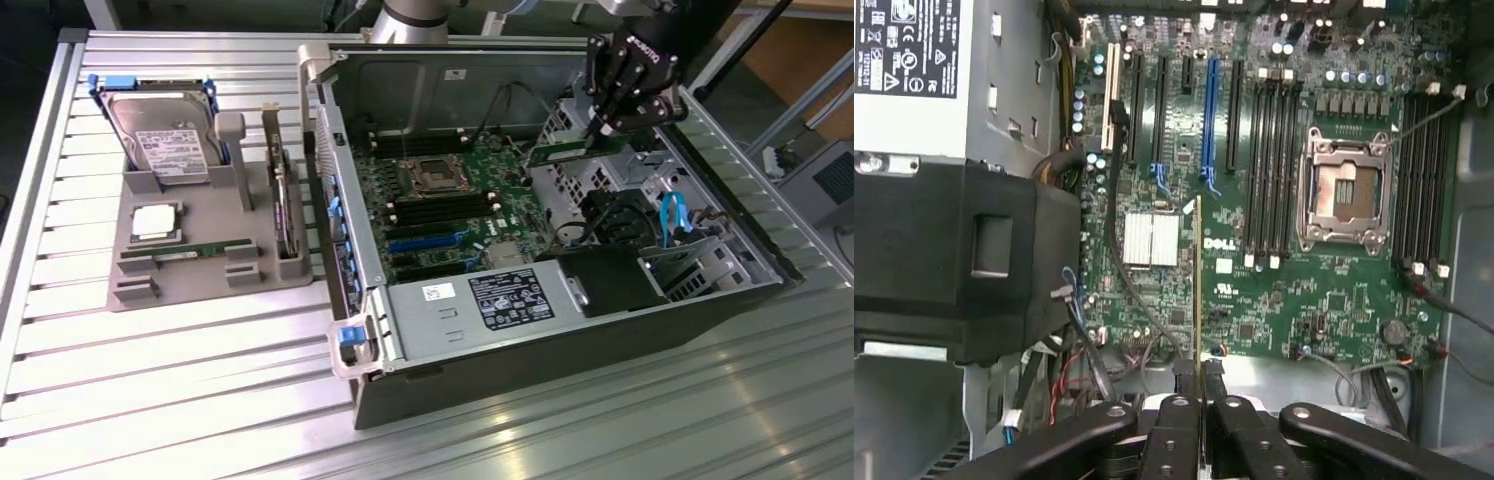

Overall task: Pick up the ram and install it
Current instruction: 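Pick up the ram and move it above insertion slot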

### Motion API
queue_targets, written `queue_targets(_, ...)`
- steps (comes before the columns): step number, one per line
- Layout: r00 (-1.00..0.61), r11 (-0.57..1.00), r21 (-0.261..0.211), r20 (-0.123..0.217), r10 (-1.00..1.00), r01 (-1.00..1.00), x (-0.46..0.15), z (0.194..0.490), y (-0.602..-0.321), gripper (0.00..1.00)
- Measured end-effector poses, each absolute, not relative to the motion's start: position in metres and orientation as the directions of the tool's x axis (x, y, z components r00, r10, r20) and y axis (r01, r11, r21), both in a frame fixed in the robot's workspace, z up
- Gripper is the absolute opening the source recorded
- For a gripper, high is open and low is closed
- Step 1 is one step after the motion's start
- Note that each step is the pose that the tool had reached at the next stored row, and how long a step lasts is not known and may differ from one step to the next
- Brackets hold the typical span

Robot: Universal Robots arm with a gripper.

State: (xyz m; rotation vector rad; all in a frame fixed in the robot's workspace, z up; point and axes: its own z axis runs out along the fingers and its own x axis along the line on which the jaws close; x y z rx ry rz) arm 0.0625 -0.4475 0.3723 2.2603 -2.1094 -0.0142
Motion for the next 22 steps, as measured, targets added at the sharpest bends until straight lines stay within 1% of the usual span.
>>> queue_targets(12,0.073,-0.071,0.043,0.029,-0.997,-0.997,0.009,0.346,-0.446,0.12)
queue_targets(16,0.084,-0.083,0.043,0.03,-0.996,-0.996,0.008,0.337,-0.445,0.12)
queue_targets(19,0.084,-0.082,0.043,0.035,-0.996,-0.996,0.008,0.335,-0.435,0.12)
queue_targets(22,0.073,-0.072,0.044,0.039,-0.997,-0.996,0.009,0.335,-0.432,0.12)
